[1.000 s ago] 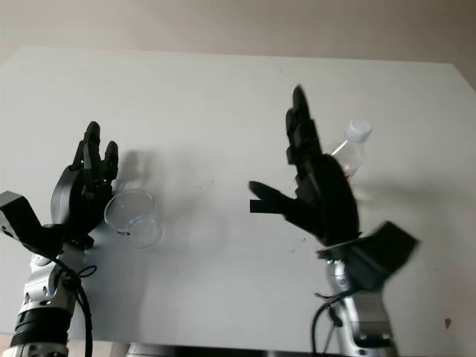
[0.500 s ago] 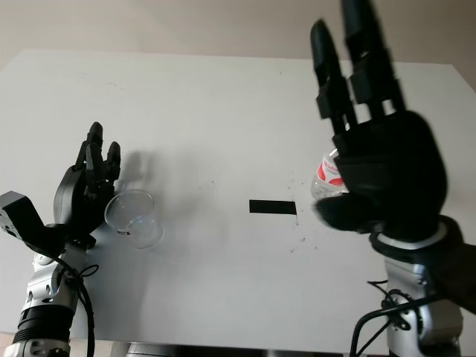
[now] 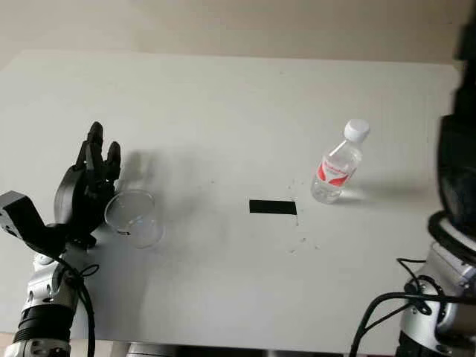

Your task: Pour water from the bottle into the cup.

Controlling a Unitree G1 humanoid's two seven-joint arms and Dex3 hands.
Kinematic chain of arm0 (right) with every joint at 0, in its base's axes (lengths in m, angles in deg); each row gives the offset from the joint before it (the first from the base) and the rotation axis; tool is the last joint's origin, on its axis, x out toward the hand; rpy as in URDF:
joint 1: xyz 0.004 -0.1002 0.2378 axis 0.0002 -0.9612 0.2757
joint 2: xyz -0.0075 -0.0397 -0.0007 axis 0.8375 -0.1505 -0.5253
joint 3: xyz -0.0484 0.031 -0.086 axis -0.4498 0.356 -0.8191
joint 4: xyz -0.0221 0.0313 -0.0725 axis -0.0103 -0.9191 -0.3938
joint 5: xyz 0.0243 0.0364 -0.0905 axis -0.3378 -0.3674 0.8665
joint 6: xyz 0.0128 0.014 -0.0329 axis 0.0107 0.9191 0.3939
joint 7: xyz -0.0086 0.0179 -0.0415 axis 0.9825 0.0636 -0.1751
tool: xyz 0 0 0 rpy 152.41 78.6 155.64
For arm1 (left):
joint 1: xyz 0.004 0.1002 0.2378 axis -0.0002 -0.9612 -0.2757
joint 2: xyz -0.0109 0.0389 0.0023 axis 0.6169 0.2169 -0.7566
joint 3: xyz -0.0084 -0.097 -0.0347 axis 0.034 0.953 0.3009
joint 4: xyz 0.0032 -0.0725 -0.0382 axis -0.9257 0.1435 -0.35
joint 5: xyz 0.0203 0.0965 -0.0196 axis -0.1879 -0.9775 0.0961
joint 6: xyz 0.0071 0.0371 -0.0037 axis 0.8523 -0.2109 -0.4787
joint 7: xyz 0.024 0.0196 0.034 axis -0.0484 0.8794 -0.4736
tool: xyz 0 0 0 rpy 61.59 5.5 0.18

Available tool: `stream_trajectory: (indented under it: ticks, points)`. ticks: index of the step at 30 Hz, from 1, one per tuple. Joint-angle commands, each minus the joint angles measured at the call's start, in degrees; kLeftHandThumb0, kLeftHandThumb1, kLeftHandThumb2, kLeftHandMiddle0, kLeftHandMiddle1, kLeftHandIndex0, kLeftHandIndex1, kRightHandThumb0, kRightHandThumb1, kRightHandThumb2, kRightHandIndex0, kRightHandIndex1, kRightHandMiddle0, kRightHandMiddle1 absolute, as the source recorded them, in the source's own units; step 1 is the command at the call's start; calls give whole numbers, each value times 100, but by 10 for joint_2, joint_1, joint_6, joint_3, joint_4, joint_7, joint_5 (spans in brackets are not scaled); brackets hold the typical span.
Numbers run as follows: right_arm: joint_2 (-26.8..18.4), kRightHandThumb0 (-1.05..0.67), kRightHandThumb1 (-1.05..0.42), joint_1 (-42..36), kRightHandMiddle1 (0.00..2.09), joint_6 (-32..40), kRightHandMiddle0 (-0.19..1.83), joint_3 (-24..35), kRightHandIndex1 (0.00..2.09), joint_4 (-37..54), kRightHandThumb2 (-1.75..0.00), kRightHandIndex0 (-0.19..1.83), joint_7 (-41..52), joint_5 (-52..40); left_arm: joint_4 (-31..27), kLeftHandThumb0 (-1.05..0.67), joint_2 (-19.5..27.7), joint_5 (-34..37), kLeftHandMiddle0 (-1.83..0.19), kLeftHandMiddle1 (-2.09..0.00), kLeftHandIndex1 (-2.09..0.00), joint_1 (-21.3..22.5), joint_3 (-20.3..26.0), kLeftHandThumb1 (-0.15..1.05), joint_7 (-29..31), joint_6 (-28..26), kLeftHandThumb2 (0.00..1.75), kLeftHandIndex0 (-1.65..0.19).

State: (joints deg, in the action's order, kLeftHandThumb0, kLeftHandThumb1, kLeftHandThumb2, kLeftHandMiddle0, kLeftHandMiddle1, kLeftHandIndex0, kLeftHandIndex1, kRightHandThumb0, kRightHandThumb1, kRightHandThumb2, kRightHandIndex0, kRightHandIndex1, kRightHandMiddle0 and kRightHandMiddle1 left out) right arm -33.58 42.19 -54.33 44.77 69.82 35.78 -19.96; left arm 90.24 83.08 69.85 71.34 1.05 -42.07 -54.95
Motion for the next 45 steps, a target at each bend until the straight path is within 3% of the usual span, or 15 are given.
stream_trajectory:
  ticks: [1, 5, 11, 18, 24, 28, 39, 45]
  points:
    - [-3, -83, -97, -11, 0, -15, -19, 8, 0, -2, -4, -19, -13, 35, 14, -83, 1, 0, 19, -1, 0, -4, 0, 105, 6, 2, 64, 19]
    - [-16, -87, -90, -33, 0, -4, -19, 13, 0, -21, -3, -19, -50, 149, 21, -84, 3, 0, 19, 0, 0, -2, 1, 105, 11, 7, 64, 19]
    - [-12, -80, -88, -56, 0, 32, -19, -16, 0, -47, -4, -19, -84, 216, 22, -84, 7, 3, 19, 0, 0, -4, 5, 105, 18, 7, 63, 19]
    - [-14, -81, -86, -58, 0, 55, -19, -54, 0, -117, -5, -19, -79, 207, 14, -84, 10, 2, 19, -1, 0, -10, 6, 105, 13, 2, 64, 19]
    - [11, -86, -88, -76, 0, 51, -19, -106, 0, -143, -6, -19, -62, 167, 8, -84, 12, 5, 19, 0, 0, -17, 9, 105, 20, -2, 65, 19]
    - [32, -80, -90, -84, 0, 55, -19, -129, 0, -150, -6, -19, -60, 139, 11, -84, 14, 7, 19, 0, 0, -15, 14, 105, 20, -4, 63, 19]
    - [67, -89, -93, -74, 0, 12, -19, -137, 0, -255, -6, -19, -134, 183, 13, -84, 15, 9, 19, -4, 0, -14, 19, 105, 25, -8, 61, 19]
    - [74, -89, -91, -41, 0, 1, -19, -125, 0, -348, -5, -19, -146, 150, 0, -85, 18, 8, 19, -4, 0, -21, 21, 105, 23, -12, 60, 19]
